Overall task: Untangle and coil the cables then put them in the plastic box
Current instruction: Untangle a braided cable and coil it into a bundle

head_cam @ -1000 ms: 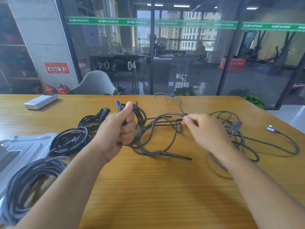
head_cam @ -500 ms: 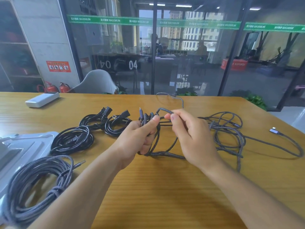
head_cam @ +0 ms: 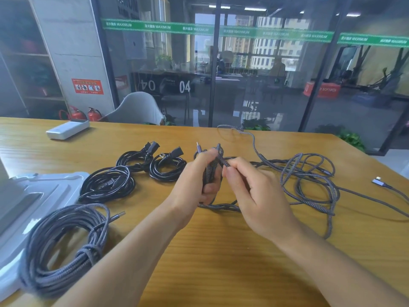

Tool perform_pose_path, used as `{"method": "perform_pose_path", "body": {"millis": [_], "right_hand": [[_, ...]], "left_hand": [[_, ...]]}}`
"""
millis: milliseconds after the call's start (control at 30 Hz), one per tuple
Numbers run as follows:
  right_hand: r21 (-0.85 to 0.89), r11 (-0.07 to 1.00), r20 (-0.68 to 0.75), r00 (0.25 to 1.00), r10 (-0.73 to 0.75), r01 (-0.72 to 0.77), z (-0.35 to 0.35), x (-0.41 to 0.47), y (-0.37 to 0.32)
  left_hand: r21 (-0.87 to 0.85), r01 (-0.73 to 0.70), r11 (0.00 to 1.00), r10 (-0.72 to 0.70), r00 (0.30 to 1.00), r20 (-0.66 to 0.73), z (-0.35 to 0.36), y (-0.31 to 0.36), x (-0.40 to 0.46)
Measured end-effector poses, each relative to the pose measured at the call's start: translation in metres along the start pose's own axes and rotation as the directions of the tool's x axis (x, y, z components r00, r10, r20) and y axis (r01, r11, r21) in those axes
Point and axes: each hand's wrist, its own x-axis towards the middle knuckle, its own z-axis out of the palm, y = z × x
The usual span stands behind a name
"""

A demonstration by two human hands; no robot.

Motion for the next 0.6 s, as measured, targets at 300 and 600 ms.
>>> {"method": "perform_pose_path", "body": {"millis": [300,600], "right_hand": [[-0.297,0.948,0.238,0.971,-0.038,0.110,0.010,-0.006,-0.006],[-0.328,0.926,0.164,0.976,-0.143,0.190,0.005,-0.005,-0.005]], "left_hand": [[0.067,-0.078,0.995,0.092,0.966,-0.243,-0.013,0.009,0.002],[0.111,-0.110,0.988,0.129,0.976,-0.178,-0.009,0.013,-0.001]]}}
